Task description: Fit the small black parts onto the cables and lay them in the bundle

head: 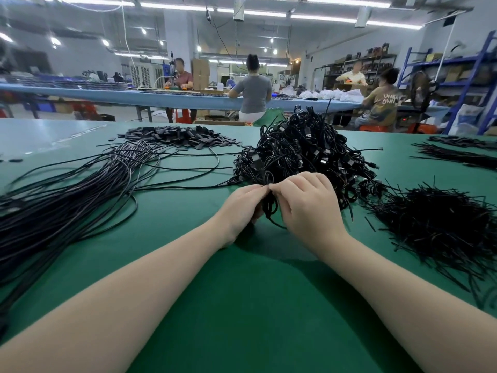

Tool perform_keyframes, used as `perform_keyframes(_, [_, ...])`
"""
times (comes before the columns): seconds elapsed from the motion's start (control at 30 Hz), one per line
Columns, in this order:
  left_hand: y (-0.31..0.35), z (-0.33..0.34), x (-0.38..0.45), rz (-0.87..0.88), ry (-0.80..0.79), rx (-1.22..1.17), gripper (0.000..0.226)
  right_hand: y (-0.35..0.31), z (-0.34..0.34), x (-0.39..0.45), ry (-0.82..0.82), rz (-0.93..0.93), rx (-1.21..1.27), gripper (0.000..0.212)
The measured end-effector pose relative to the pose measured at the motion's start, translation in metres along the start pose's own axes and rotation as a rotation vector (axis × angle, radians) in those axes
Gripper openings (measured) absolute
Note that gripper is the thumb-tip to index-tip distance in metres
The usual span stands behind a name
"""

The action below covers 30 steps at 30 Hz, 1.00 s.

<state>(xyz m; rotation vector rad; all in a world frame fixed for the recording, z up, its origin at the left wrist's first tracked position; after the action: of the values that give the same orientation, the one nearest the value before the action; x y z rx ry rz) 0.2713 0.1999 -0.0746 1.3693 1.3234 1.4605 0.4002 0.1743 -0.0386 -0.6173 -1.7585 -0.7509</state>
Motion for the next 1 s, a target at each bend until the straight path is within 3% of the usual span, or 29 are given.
perform_keyframes(0.17, [0.001, 0.001, -0.003, -0.204, -0.187, -0.271, 0.037, -0.012, -0.001, 0.001, 0.044, -0.178, -0.001, 0.034])
perform_keyframes(0.3, [0.002, -0.005, -0.005, -0.172, -0.231, -0.222, 0.034, -0.012, -0.002, 0.000, 0.040, -0.118, 0.027, 0.019])
perform_keyframes(0.37, [0.002, -0.005, -0.006, -0.155, -0.204, -0.175, 0.035, -0.007, -0.002, -0.001, -0.005, -0.046, 0.065, 0.013])
perform_keyframes(0.5, [0.001, -0.008, -0.004, -0.164, -0.163, -0.230, 0.038, -0.006, 0.005, -0.004, -0.226, 0.007, 0.167, 0.031])
perform_keyframes(0.6, [0.000, -0.011, -0.006, -0.142, -0.197, -0.277, 0.048, -0.009, 0.004, -0.005, -0.276, 0.047, 0.237, 0.028])
perform_keyframes(0.77, [-0.001, -0.008, -0.006, -0.173, -0.104, -0.266, 0.066, -0.012, -0.009, 0.000, -0.123, 0.095, 0.249, 0.015])
perform_keyframes(0.87, [-0.003, -0.009, -0.002, -0.194, -0.028, -0.274, 0.068, -0.017, -0.019, 0.017, 0.007, -0.048, 0.218, 0.022])
perform_keyframes(1.0, [-0.003, -0.005, -0.002, -0.139, -0.086, -0.140, 0.068, -0.008, -0.029, 0.082, 0.215, -0.180, 0.069, 0.020])
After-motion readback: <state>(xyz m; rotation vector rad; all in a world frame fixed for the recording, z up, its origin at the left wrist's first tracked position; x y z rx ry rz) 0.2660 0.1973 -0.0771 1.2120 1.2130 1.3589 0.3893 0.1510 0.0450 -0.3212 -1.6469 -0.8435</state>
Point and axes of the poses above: each hand's wrist, its own x-axis towards the middle knuckle, its own z-axis out of the palm, y = z × x, the point moved 4 cm from there along x, towards the middle knuckle, and after that the axes turned 9 degrees about y, right-handed, at the moved point
